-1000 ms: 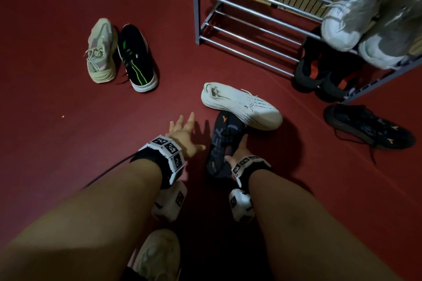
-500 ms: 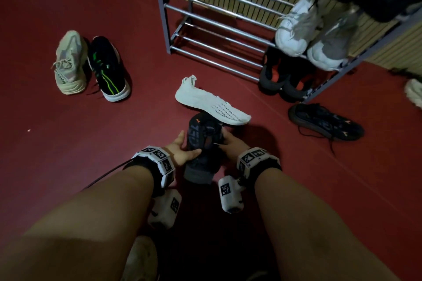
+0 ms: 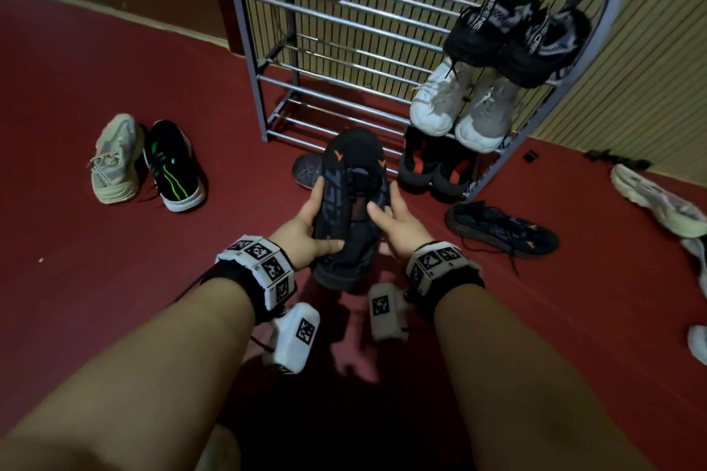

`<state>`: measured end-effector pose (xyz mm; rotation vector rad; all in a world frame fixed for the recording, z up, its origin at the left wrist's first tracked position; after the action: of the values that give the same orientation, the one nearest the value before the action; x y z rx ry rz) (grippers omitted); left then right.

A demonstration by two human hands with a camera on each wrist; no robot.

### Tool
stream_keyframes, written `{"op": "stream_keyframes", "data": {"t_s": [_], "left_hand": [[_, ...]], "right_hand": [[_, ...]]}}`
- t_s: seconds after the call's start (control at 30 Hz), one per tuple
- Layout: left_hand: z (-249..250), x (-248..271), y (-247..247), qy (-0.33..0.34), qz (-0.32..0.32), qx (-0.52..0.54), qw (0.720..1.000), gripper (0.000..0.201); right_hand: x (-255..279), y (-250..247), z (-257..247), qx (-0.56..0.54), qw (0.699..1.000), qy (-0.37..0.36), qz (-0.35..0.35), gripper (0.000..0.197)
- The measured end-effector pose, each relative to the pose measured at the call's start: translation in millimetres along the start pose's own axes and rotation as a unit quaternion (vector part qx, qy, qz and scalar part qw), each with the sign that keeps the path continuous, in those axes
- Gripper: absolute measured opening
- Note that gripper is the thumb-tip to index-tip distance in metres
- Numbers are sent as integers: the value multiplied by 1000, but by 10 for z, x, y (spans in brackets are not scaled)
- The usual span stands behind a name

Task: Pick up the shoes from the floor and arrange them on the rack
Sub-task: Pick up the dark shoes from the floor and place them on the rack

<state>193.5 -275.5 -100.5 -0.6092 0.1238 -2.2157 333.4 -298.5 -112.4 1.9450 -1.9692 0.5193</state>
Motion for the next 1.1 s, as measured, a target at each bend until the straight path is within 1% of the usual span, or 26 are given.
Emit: {"op": "stream_keyframes", "data": {"t_s": [0.07,0.2,0.37,0.5,0.63,0.77,0.87,0.9,0.97,1.03,1.1], "left_hand": [[96,20,-17,13,-9,-23,1000,104],[224,91,-77,4,-42,-78,996,113],[420,125,-76,18,-79,-144,986,115],[478,24,-13,42,-86,-151,984,109],[503,-108,74,57,-133,-149,978,101],[522,-204,34,81,-144,-86,983,105],[597,-235,63,98,-140,-66,983,115],[606,-259,95,102,-139,-61,983,117],[582,-339,164,103,-131,-59,984,117],[524,-417,218,96,-122,-77,985,114],[481,-477,261,82,-114,-105,984,114]], "right_hand": [[35,15,-121,-7,1000,-29,-11,75],[114,39,-300,9,998,-68,-14,74],[203,20,-459,34,995,-94,5,77],[260,-59,-530,53,994,-86,34,75],[305,-138,-597,65,994,-69,59,75],[283,-168,-727,118,990,-50,62,77],[269,-273,-807,184,979,-41,72,80],[258,-330,-782,216,973,-30,74,82],[244,-496,-646,259,963,-3,79,85],[233,-722,-421,281,956,20,87,85],[232,-995,-169,276,954,43,106,84]]}}
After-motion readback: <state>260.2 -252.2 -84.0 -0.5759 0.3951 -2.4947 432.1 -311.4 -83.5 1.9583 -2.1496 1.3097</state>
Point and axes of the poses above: each hand's wrist, its own x-axis away from the middle knuckle, its own y-axis out of the palm, z = x × y, the point moved 10 cm from there along -x, towards the middle knuckle, and after that the axes turned 5 degrees about -z, right-handed, at the moved point
